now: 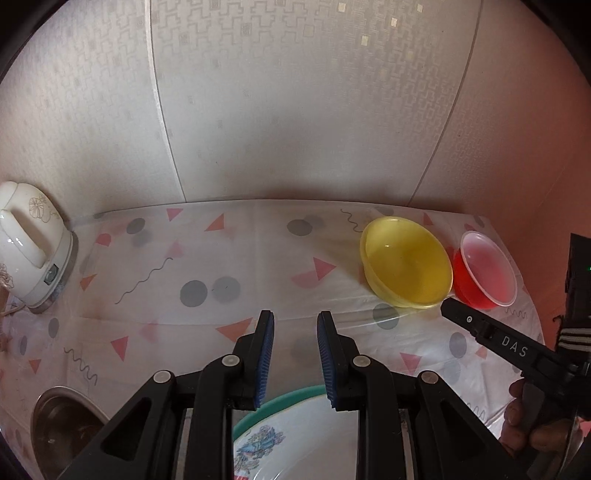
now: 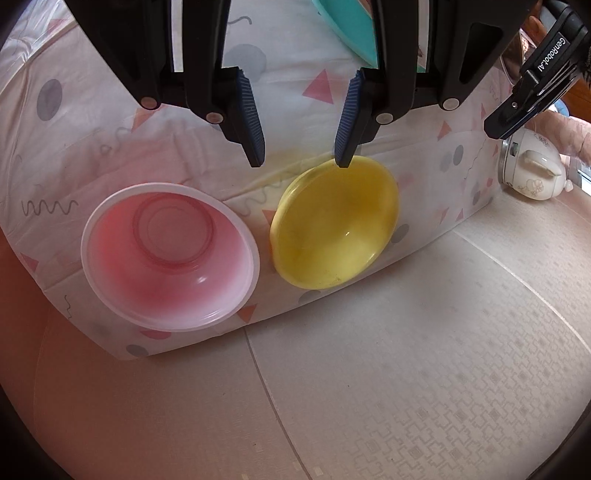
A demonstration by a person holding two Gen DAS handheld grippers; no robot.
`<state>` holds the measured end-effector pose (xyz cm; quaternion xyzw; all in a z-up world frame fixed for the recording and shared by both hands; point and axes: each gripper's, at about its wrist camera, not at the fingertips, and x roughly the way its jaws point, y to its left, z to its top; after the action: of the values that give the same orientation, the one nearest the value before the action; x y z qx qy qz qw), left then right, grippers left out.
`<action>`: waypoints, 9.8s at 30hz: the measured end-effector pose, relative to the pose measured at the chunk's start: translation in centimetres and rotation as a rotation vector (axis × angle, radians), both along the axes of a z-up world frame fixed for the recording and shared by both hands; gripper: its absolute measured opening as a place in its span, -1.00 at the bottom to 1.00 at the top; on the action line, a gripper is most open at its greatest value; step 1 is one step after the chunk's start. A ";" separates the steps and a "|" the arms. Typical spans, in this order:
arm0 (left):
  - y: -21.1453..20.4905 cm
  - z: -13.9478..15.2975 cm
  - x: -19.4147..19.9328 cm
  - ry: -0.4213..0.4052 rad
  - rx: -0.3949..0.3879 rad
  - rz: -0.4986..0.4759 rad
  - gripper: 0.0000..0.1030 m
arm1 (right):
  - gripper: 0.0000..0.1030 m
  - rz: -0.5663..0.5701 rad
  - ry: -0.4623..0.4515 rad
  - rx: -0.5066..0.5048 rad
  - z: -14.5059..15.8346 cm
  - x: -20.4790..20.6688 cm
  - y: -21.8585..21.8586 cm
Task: Organize plates and bowls
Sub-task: 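Move the left gripper to the yellow bowl rim and grasp it, then lift the yellow bowl and carry it over the steel bowl, then lower the yellow bowl into the steel bowl, then open the left gripper to release the yellow bowl, then move the left gripper toward the red bowl, then grasp the rim of the red bowl with the left gripper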
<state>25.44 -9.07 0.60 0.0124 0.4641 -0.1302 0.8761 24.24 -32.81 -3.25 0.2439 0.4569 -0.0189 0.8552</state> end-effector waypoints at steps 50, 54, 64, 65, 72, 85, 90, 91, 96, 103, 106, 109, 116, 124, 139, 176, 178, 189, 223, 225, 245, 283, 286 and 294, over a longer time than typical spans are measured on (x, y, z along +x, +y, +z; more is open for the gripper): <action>5.6 1.9 -4.6 0.033 -0.202 0.088 -0.66 | -0.59 0.317 -0.072 -0.001 4.7 -1.3 11.1; 8.2 2.3 -6.3 0.025 -0.210 0.125 -0.66 | -0.59 0.366 -0.082 -0.007 5.1 -2.3 13.4; 14.1 1.7 -9.7 0.022 -0.220 0.227 -0.66 | -0.59 0.496 -0.080 -0.036 4.6 -3.8 19.5; 14.6 1.7 -10.1 0.020 -0.220 0.236 -0.66 | -0.59 0.507 -0.079 -0.038 4.5 -3.9 20.1; 18.5 1.4 -12.7 0.011 -0.228 0.300 -0.66 | -0.59 0.590 -0.063 -0.024 4.2 -4.9 23.8; 24.1 -1.7 -15.3 0.077 -0.222 0.433 -0.66 | -0.58 0.739 0.012 -0.044 1.4 -6.0 30.3; 25.3 -3.0 -15.5 0.107 -0.224 0.461 -0.66 | -0.57 0.762 0.038 -0.064 0.6 -6.1 31.4; 25.3 -3.2 -15.3 0.113 -0.221 0.464 -0.66 | -0.57 0.764 0.040 -0.069 0.5 -6.0 31.5; 25.8 -4.0 -15.1 0.135 -0.212 0.488 -0.66 | -0.53 0.765 0.042 -0.095 0.4 -5.8 31.7; 25.3 -4.7 -14.5 0.138 -0.141 0.482 -0.67 | -0.53 0.774 0.034 -0.115 0.3 -5.9 32.0; 25.2 -4.7 -14.4 0.120 -0.104 0.486 -0.68 | -0.53 0.775 0.030 -0.123 0.2 -5.9 32.1; 25.1 -4.5 -14.4 0.101 -0.064 0.501 -0.69 | -0.53 0.783 0.024 -0.117 0.3 -6.0 32.1; 24.6 -3.8 -14.8 0.051 0.015 0.512 -0.69 | -0.45 0.792 -0.001 -0.141 0.6 -6.5 32.3; 24.6 -2.7 -15.6 0.000 0.037 0.525 -0.68 | -0.43 0.774 -0.073 -0.219 1.8 -7.7 31.9; 23.4 -1.0 -16.2 -0.042 0.018 0.505 -0.68 | -0.41 0.679 -0.190 -0.326 4.3 -9.3 30.2; 14.4 2.0 -13.1 -0.100 0.073 0.287 -0.68 | -0.41 0.410 -0.251 -0.450 6.2 -8.8 21.1; 13.3 2.3 -12.7 -0.109 0.081 0.256 -0.68 | -0.41 0.378 -0.233 -0.441 5.9 -8.5 19.6; 5.3 2.8 -10.2 -0.147 0.107 0.056 -0.68 | -0.41 0.115 -0.101 -0.420 4.0 -6.9 7.2; -5.0 2.7 -8.1 -0.194 0.168 -0.127 -0.68 | -0.33 -0.304 -0.017 -0.079 0.5 -4.2 -13.2; -5.5 2.4 -7.7 -0.175 0.159 -0.138 -0.68 | -0.32 -0.304 -0.020 -0.057 0.4 -3.9 -13.5; -11.4 -0.8 -0.1 0.109 -0.156 -0.114 -0.65 | -0.29 -0.234 -0.021 0.099 -0.7 0.6 -13.9; -10.8 -2.5 0.6 0.152 -0.248 -0.079 -0.30 | -0.43 -0.026 0.045 0.026 -0.9 -0.3 -6.4; -11.5 -2.7 0.3 0.152 -0.218 -0.112 -0.71 | -0.73 -0.010 0.047 -0.016 -0.6 -0.7 -5.8; -10.8 -1.7 -0.9 0.114 -0.209 -0.113 -0.73 | -0.72 0.006 0.027 0.003 -0.2 -1.8 -5.0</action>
<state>24.53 -19.91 -1.06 -0.0600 0.4955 -0.2275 0.8361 22.48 -37.80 -3.50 0.2438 0.4689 -0.0189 0.8487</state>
